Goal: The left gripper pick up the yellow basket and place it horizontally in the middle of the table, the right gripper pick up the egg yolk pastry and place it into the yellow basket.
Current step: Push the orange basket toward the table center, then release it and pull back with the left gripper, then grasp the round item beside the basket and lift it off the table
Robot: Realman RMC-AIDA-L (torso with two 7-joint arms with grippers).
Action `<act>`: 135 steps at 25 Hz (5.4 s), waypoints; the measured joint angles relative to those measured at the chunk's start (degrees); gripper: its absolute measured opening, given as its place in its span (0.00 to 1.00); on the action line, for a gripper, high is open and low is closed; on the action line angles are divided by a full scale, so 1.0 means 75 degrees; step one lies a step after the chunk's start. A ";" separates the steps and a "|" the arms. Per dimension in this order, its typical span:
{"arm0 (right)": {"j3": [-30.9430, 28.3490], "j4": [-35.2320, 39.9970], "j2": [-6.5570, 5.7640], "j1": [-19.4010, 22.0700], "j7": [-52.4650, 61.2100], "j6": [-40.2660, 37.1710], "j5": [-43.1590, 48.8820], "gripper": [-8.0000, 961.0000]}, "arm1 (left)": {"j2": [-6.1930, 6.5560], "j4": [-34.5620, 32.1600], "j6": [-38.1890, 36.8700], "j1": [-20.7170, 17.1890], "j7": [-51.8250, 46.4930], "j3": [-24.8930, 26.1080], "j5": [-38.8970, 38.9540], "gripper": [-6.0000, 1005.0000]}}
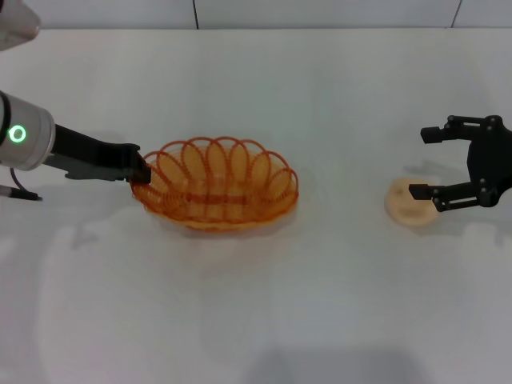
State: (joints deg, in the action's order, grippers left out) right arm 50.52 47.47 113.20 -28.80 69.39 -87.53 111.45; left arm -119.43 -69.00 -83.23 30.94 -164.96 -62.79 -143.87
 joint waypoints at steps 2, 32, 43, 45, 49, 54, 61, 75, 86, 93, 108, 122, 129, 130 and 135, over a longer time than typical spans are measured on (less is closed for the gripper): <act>0.0002 0.0000 -0.0001 0.0029 -0.0001 -0.0001 0.0008 0.84 | -0.0003 -0.0008 0.0109 -0.0019 -0.0002 -0.0010 0.0007 0.08; 0.0002 -0.0083 0.0042 0.0150 -0.0100 0.0066 0.0038 0.83 | -0.0002 0.0585 0.1313 -0.0191 -0.0009 -0.0699 0.1007 0.09; 0.0002 -0.0091 0.0013 0.0148 -0.0083 0.0080 0.0017 0.83 | 0.0029 0.0605 0.1031 -0.0162 -0.0110 -0.0677 0.1058 0.31; 0.0002 -0.0092 0.0007 0.0148 -0.0021 0.0080 0.0011 0.82 | 0.0076 0.0521 0.0740 -0.0131 -0.0119 -0.0583 0.0994 0.39; 0.0002 -0.0067 -0.0001 0.0148 0.0116 0.0054 0.0003 0.82 | 0.0215 -0.0144 0.0011 -0.0171 0.0201 0.0110 0.0904 0.56; 0.0002 -0.0001 -0.0121 0.0128 0.0680 -0.0049 0.0011 0.82 | 0.0372 -0.0813 -0.0431 -0.0216 0.1803 0.0849 0.1090 0.66; 0.0079 0.0098 -0.0366 -0.0148 0.1891 -0.0365 0.0348 0.82 | 0.0233 -0.1137 -0.0506 -0.0654 0.5375 0.1746 0.3034 0.71; 0.0907 0.0766 -0.0008 -0.1146 0.4407 -0.0292 0.2250 0.81 | 0.0074 -0.0183 -0.1389 -0.1465 0.9859 0.1687 0.4026 0.74; 0.1072 0.0775 0.0084 -0.1275 0.4438 0.0098 0.2471 0.80 | -0.0001 0.0253 -0.1588 -0.2160 1.1064 0.1648 0.4063 0.76; 0.1085 0.0709 0.0108 -0.1532 0.4889 0.0379 0.3263 0.80 | 0.0002 0.0231 -0.1586 -0.2275 1.1214 0.1236 0.4051 0.89; 0.1563 0.0688 0.0206 -0.1644 0.4871 0.0792 0.3640 0.79 | -0.0004 0.0201 -0.1508 -0.2309 1.1212 0.1105 0.4053 0.88; 0.1667 0.0748 0.0211 -0.1645 0.4774 0.0803 0.3658 0.35 | -0.0001 0.0245 -0.1510 -0.2238 1.1217 0.1081 0.4053 0.88; 0.1666 0.0756 0.0211 -0.1652 0.4769 0.0753 0.3647 0.09 | -0.0001 0.0248 -0.1513 -0.2227 1.1202 0.1095 0.4096 0.88; 0.1666 0.0756 0.0211 -0.1653 0.4768 0.0744 0.3645 0.08 | -0.0002 0.0249 -0.1513 -0.2226 1.1202 0.1106 0.4107 0.88; 0.1610 0.0877 0.0211 -0.1684 0.4757 0.0560 0.3541 0.05 | 0.0010 0.0248 -0.1513 -0.2226 1.1190 0.1129 0.4125 0.88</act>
State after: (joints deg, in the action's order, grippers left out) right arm 62.59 54.04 114.78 -41.42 105.07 -83.32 138.01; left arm -119.35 -67.14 -94.57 14.24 -81.03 -54.32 -112.94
